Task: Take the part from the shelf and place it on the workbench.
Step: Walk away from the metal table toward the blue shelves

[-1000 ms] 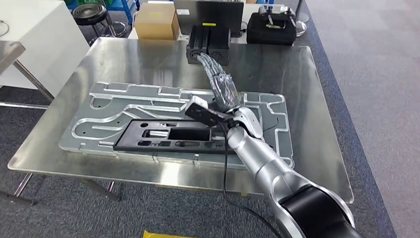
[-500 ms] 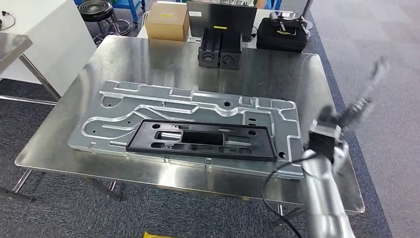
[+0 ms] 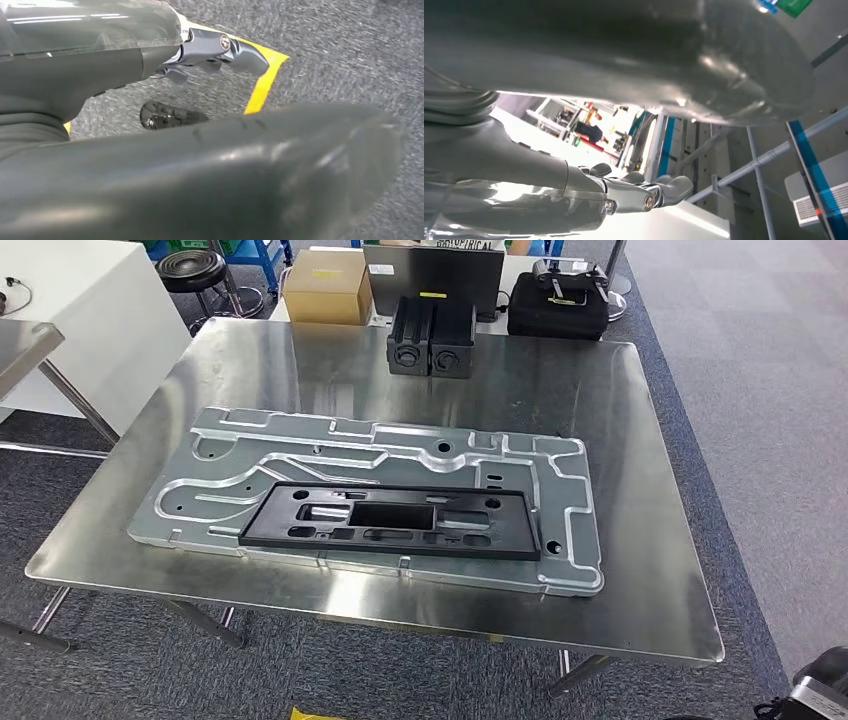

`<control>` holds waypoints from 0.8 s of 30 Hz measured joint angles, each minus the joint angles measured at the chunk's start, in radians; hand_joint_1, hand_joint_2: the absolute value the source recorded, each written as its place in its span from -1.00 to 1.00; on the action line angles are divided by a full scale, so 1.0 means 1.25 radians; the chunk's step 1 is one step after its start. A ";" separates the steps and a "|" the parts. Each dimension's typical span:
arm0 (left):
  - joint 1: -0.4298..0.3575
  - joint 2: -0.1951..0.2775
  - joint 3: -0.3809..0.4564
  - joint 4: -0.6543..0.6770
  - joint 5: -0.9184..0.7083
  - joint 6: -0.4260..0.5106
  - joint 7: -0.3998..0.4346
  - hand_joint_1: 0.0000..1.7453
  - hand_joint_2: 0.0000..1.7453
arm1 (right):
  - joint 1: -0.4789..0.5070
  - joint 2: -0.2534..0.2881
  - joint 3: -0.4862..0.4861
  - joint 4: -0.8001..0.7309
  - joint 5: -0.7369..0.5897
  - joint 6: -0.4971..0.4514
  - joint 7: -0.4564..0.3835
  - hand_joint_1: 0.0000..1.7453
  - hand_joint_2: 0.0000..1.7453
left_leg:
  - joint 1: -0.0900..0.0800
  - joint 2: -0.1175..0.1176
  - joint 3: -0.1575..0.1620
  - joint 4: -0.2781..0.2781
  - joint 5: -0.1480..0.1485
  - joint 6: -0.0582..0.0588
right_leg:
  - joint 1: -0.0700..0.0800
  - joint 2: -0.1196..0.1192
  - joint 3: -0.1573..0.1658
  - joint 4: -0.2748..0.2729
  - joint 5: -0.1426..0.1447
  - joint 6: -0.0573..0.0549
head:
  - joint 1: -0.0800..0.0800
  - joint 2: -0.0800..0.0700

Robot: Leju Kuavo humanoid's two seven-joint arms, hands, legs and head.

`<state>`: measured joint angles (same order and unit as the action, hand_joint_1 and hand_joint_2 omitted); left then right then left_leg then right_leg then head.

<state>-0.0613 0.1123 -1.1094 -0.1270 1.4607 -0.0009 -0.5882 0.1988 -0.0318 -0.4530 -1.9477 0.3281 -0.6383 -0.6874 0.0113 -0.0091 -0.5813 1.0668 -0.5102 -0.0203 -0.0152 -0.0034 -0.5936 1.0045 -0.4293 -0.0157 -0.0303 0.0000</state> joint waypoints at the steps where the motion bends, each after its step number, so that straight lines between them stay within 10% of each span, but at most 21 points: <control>1: 0.000 0.000 0.001 0.000 0.000 0.000 0.000 -1.00 -1.00 | 0.004 0.002 -0.007 -0.003 0.005 0.005 0.000 -1.00 -1.00 | 0.001 0.001 -0.015 0.045 -0.036 -0.003 | 0.000 -0.001 -0.005 0.000 0.004 -0.003 | 0.000 0.000; 3: -0.001 0.000 0.003 0.001 0.000 0.001 0.001 -1.00 -1.00 | 0.012 0.007 -0.019 -0.005 0.016 0.016 0.000 -1.00 -1.00 | 0.002 0.002 -0.042 0.142 -0.097 -0.006 | 0.002 -0.001 -0.020 0.000 0.015 -0.007 | 0.000 0.000; 5: -0.001 0.000 0.007 0.001 0.000 0.001 0.002 -1.00 -1.00 | 0.019 0.016 -0.031 -0.005 0.029 0.028 0.000 -1.00 -1.00 | 0.001 0.002 -0.025 0.154 -0.104 -0.005 | 0.004 -0.001 -0.036 0.001 0.027 -0.006 | 0.000 0.000; 9: -0.007 -0.001 0.014 0.001 0.000 0.002 0.003 -1.00 -1.00 | 0.023 0.035 -0.060 -0.005 0.054 0.051 0.000 -1.00 -1.00 | -0.006 0.003 0.118 -0.057 -0.042 0.015 | 0.008 0.001 -0.057 0.001 0.055 0.004 | 0.000 0.000; 13: -0.009 -0.003 0.014 0.001 0.000 0.001 0.002 -1.00 -1.00 | 0.024 0.047 -0.088 -0.001 0.064 0.073 0.000 -1.00 -1.00 | -0.014 0.004 0.118 -0.086 -0.014 0.034 | 0.003 0.002 -0.061 -0.008 0.080 0.024 | 0.000 0.000; 19: -0.009 -0.008 0.014 0.002 0.000 0.000 0.002 -1.00 -1.00 | 0.026 0.055 -0.113 0.007 0.066 0.083 0.001 -1.00 -1.00 | -0.010 0.013 0.050 -0.095 0.051 0.048 | 0.001 0.007 -0.112 0.210 -0.096 0.040 | 0.000 0.000; 21: -0.008 -0.008 0.014 0.002 0.000 -0.001 0.002 -1.00 -1.00 | 0.026 0.058 -0.117 0.011 0.074 0.090 0.002 -1.00 -1.00 | -0.010 0.014 0.025 -0.086 0.065 0.044 | 0.000 0.006 -0.072 0.213 -0.071 0.041 | 0.000 0.000; 24: -0.009 -0.009 0.014 0.002 0.000 -0.003 0.003 -1.00 -1.00 | 0.021 0.066 -0.138 0.019 0.106 0.123 0.004 -1.00 -1.00 | -0.011 0.014 -0.003 -0.066 0.076 0.036 | 0.002 0.006 0.065 0.049 -0.058 0.033 | 0.000 0.000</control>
<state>-0.0728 0.1015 -1.0917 -0.1251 1.4607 -0.0047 -0.5851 0.2253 0.0505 -0.6258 -1.9236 0.4602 -0.4848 -0.6820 -0.0024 0.0082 -0.5853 0.9838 -0.4149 0.0243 -0.0127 0.0035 -0.5125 1.0656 -0.5024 0.0250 -0.0303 0.0000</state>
